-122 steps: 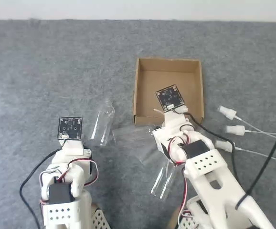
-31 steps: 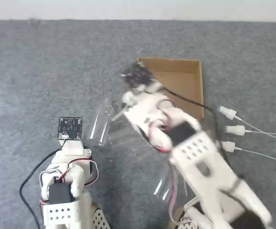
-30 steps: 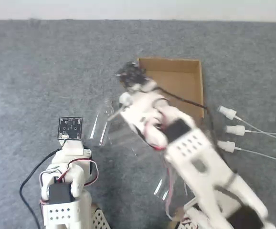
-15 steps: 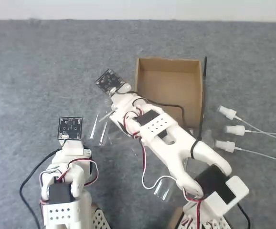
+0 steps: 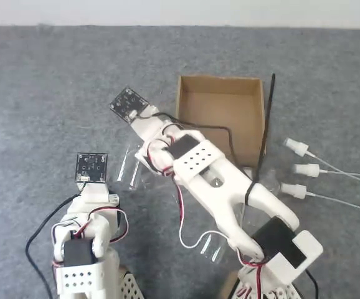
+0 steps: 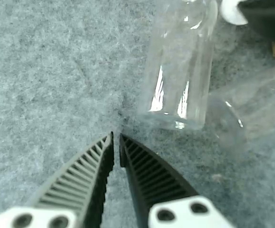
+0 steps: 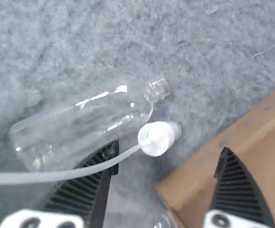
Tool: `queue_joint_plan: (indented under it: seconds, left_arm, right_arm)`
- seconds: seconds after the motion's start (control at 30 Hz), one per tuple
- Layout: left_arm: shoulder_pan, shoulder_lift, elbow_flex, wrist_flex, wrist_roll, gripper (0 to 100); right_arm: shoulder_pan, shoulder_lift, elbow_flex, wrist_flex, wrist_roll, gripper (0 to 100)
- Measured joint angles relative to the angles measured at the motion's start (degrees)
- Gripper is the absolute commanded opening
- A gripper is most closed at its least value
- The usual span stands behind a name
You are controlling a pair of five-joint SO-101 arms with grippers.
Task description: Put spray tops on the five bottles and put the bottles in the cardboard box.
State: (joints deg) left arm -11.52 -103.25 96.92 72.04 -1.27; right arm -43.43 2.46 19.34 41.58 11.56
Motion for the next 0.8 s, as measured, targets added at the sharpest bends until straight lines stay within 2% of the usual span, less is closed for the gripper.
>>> queue_joint_plan:
  seconds: [0.13,0.53,0.67,0.8]
  left_arm:
    - [0.0,0.0,0.0,0.0,0.0,1]
    - [0.0,0.0,0.0,0.0,0.0,1]
    - [0.0,0.0,0.0,0.0,0.0,1]
    - [0.0,0.0,0.0,0.0,0.0,1]
  right_arm:
    - [0.1,-2.3,-3.4,8.9,0.0,27.7]
    - [0.0,-24.1,-3.5,27.6,0.1,27.5]
    - [3.3,-30.5,-3.5,31.5,0.1,27.5]
    - [9.6,-37.2,-4.1,35.3,1.9,27.5]
